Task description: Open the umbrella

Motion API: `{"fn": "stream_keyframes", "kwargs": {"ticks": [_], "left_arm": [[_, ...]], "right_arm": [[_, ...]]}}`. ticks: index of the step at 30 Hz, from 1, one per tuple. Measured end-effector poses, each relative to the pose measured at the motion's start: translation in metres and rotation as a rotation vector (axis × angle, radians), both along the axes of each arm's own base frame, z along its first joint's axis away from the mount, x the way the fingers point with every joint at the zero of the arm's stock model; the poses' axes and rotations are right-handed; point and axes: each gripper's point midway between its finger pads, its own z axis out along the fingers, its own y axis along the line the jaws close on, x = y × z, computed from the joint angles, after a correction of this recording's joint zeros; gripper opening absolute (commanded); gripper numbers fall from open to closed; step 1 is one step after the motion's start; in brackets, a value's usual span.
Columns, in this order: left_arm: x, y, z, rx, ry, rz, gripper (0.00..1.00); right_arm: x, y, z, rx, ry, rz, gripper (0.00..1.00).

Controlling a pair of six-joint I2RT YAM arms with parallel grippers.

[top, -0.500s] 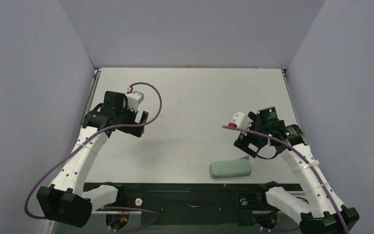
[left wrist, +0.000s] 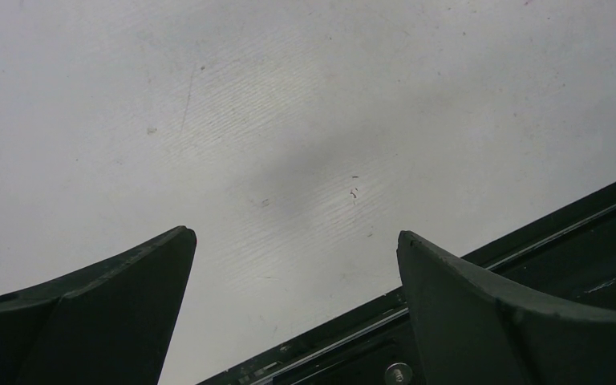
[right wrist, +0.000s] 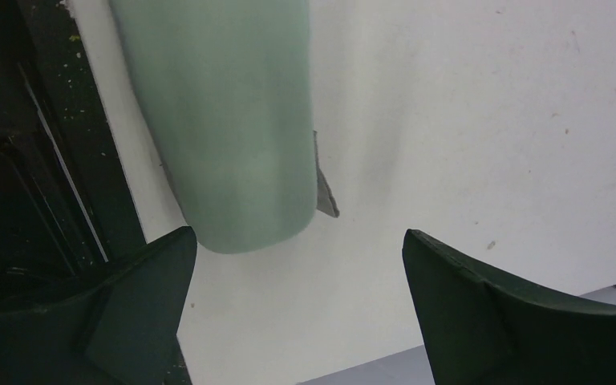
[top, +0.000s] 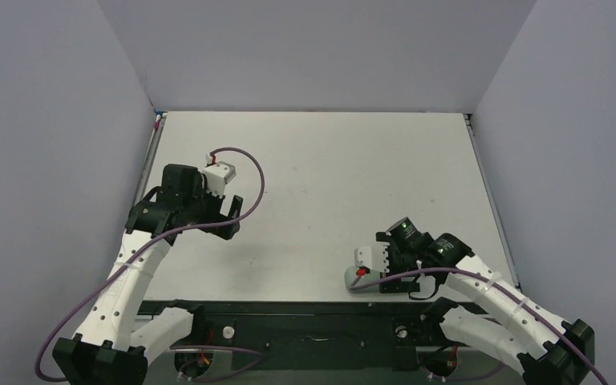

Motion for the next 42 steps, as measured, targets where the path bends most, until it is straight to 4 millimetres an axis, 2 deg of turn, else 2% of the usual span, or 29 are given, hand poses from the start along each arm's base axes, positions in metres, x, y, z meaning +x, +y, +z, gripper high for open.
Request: {"fn": "stream_keyframes", "kwargs": {"ticks": [6,14,21,25,28,35,37,40,42], "left_arm": [[-0.006,0.002,-0.002,-0.016,0.015,0.018,0.97],[-0.005,0.003,-0.001,-0.039,0.025,0.046,0.97],[0.000,0.006,-0.004,-0.056,0.028,0.093,0.97],[0.008,0.014,-0.012,-0.089,0.053,0.172,0.97],[0.016,0.024,-0.020,-0.123,0.085,0.260,0.97],[0.045,0.034,-0.039,-0.184,0.117,0.406,0.97],[0.052,0.035,-0.046,-0.191,0.123,0.427,0.97],[0.063,0.036,-0.059,-0.190,0.137,0.452,0.97],[0.070,0.036,-0.069,-0.192,0.152,0.464,0.97]], "right_arm": [[-0.013,0.002,-0.026,-0.066,-0.032,0.155,0.96],[-0.008,0.008,-0.045,-0.105,-0.006,0.180,0.93],[0.000,0.017,-0.063,-0.134,0.042,0.174,0.77],[0.008,0.027,-0.066,-0.117,0.097,0.115,0.67],[0.029,0.044,-0.062,-0.077,0.144,0.013,0.63],[0.111,0.100,-0.058,0.091,0.168,-0.296,0.64],[0.132,0.115,-0.059,0.128,0.161,-0.371,0.68],[0.162,0.140,-0.057,0.178,0.144,-0.469,0.85],[0.181,0.156,-0.057,0.214,0.133,-0.517,0.90]]}}
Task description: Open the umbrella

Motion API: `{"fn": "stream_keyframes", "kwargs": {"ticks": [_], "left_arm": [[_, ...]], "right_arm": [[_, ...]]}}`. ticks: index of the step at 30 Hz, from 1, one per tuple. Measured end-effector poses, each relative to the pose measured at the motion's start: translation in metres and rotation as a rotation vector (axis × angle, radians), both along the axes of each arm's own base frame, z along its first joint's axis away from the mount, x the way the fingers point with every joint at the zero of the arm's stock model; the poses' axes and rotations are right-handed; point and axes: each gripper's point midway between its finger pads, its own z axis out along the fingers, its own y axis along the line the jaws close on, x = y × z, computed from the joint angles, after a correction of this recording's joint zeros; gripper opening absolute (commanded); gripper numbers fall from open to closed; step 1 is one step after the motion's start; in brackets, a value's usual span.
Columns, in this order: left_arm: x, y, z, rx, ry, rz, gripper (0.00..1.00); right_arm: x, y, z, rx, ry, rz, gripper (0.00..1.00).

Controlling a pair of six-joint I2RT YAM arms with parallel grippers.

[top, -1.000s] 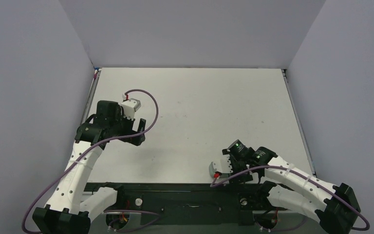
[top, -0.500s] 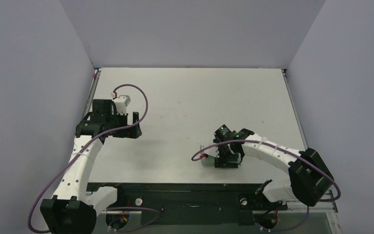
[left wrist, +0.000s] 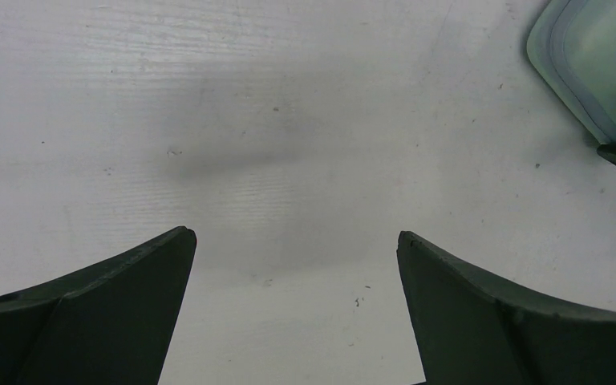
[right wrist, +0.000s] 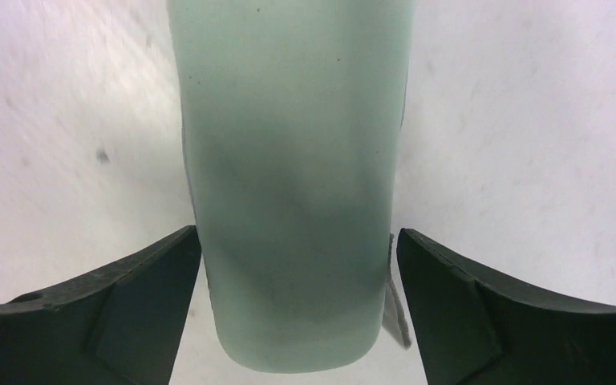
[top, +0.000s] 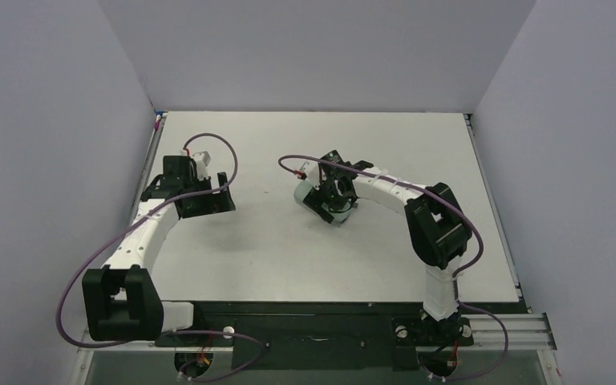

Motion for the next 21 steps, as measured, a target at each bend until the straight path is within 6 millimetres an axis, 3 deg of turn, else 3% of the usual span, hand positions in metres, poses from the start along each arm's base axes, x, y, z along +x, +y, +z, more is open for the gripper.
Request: {"fn": "stream_keyframes", "kwargs": {"ticks": [3,8,13,17,21], "left_arm": [[0.009,-0.002,-0.013,-0.015,0.017,0.010,0.97],[0.023,-0.015,-0.029,-0.063,0.036,-0.005,0.98],[0.028,-0.060,-0.037,-0.086,0.000,-0.146,1.00],[0.019,-0.098,-0.041,-0.147,-0.107,-0.279,0.97],[-0.002,-0.109,-0.048,-0.204,-0.227,-0.363,0.99]], "right_arm": [[0.017,0.022,0.003,0.063,-0.016,-0.038,0.92],[0.000,0.034,0.016,0.162,0.058,-0.032,0.92],[-0.007,0.036,0.054,0.296,0.095,-0.082,0.92],[0.006,0.025,0.067,0.364,0.117,-0.188,0.90],[0.018,0.021,0.055,0.406,0.189,-0.291,0.83]]}}
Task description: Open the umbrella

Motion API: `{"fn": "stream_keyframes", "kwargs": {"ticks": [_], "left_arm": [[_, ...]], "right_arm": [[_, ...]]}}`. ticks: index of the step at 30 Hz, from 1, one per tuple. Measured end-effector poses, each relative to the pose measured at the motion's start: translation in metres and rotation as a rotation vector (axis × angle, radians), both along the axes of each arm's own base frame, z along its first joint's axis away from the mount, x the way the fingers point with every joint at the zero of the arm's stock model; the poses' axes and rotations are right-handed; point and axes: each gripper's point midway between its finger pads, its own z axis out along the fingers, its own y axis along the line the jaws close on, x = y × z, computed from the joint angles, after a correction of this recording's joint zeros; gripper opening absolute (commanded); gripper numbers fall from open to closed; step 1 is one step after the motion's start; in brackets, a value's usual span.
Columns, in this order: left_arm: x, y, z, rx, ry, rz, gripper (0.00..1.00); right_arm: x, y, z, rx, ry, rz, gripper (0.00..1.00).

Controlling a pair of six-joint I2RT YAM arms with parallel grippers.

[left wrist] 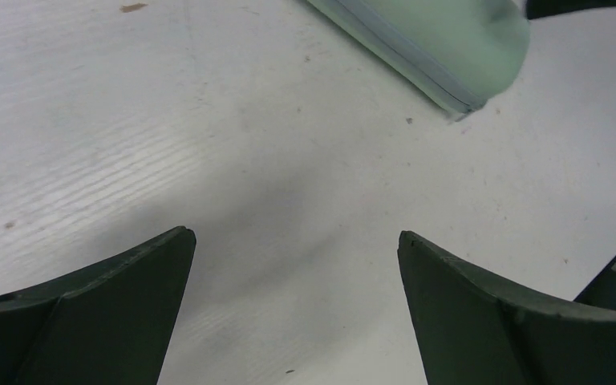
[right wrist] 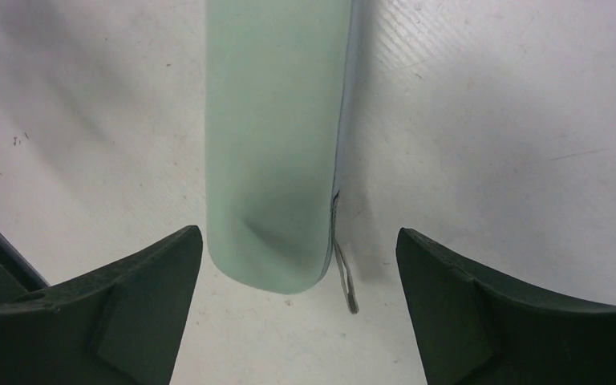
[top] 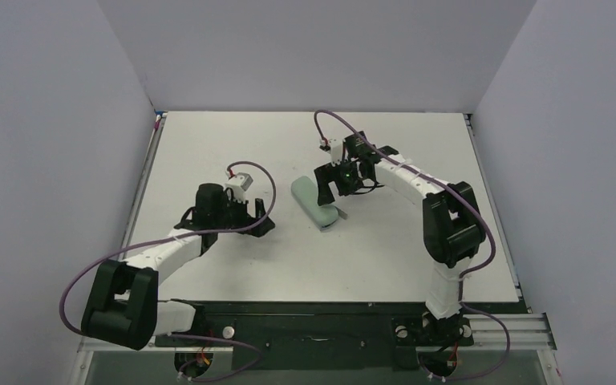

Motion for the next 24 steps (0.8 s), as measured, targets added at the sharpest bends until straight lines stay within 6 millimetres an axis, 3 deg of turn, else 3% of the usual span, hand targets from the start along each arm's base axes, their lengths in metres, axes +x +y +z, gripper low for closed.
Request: {"fn": "stream_keyframes", "kwargs": {"ticks": [2,5,9,14,20,24], "left_arm": [[-0.010,-0.011,-0.001,-0.016,-0.058,-0.058,1.00],[-0.020,-0.033,0.002,-0.032,-0.139,-0.140,0.93],[-0.033,-0.062,0.003,-0.029,-0.237,-0.231,0.85],[-0.046,-0.087,-0.014,0.014,-0.284,-0.297,0.75],[-0.051,-0.103,-0.037,0.068,-0.305,-0.326,0.66],[-0.047,-0.105,-0.051,0.097,-0.309,-0.313,0.59]], "right_arm": [[0.001,0.002,-0.013,0.025,0.059,-0.032,0.77],[-0.002,0.008,-0.032,0.063,0.151,-0.065,0.71],[-0.010,0.017,-0.040,0.133,0.228,-0.095,0.65],[-0.018,0.030,-0.047,0.236,0.298,-0.163,0.59],[-0.029,0.040,-0.050,0.319,0.331,-0.245,0.46],[-0.034,0.048,-0.050,0.335,0.331,-0.263,0.30]]}}
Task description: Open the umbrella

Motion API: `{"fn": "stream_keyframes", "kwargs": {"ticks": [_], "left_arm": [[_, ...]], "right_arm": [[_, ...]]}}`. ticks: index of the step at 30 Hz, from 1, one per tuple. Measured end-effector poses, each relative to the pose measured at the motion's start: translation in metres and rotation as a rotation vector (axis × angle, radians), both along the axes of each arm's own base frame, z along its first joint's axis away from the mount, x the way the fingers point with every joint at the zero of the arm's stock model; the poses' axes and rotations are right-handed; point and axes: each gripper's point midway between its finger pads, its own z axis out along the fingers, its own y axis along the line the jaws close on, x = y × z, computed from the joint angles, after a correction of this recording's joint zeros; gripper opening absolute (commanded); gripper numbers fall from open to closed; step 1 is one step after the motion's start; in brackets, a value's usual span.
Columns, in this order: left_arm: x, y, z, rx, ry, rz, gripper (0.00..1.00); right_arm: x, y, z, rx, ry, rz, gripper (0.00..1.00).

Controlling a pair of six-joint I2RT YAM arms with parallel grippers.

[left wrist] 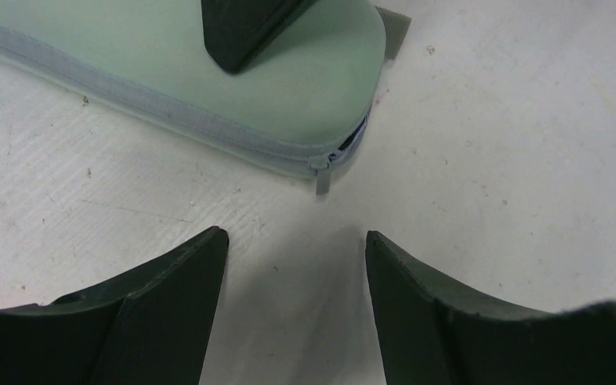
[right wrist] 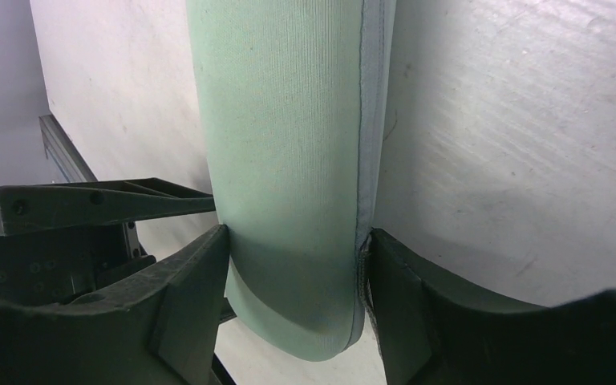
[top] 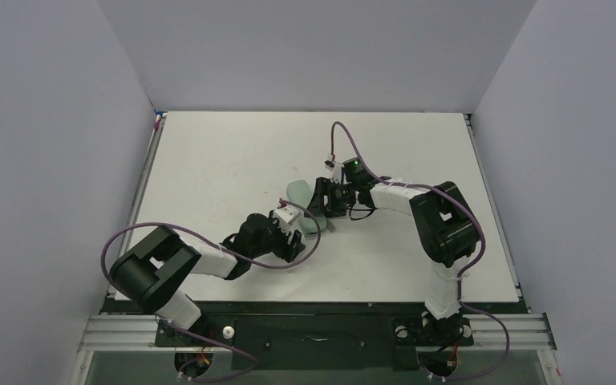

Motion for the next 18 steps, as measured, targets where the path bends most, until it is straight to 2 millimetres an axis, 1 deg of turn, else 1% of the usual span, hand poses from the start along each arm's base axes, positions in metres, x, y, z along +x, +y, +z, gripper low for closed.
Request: {"fn": "stream_keyframes", "kwargs": {"ticks": [1,6,9,10,12,16,17,18], "left_arm": [[0.002,-0.001,-0.001,0.003,-0.010,0.003,0.58],[0.011,-0.007,-0.003,-0.005,-0.051,0.008,0.55],[0.016,-0.011,-0.003,-0.011,-0.069,0.017,0.50],[0.018,-0.013,-0.003,-0.013,-0.073,0.021,0.49],[0.021,-0.015,-0.003,-0.014,-0.079,0.033,0.43],[0.023,-0.014,-0.003,-0.014,-0.077,0.057,0.28],[0.023,-0.014,-0.003,-0.015,-0.076,0.059,0.21],[0.023,-0.013,-0.003,-0.014,-0.075,0.059,0.16]], "right_arm": [[-0.001,0.001,0.000,0.000,-0.001,-0.004,0.27],[-0.005,0.007,0.000,-0.013,-0.010,-0.027,0.21],[-0.005,0.009,0.000,-0.033,-0.022,-0.043,0.11],[-0.005,0.010,0.000,-0.040,-0.024,-0.048,0.06],[-0.006,0.012,-0.001,-0.051,-0.031,-0.055,0.00],[-0.005,0.013,-0.001,-0.073,-0.050,-0.070,0.00],[-0.005,0.013,-0.001,-0.078,-0.053,-0.073,0.00],[-0.004,0.013,-0.001,-0.084,-0.056,-0.074,0.00]]}}
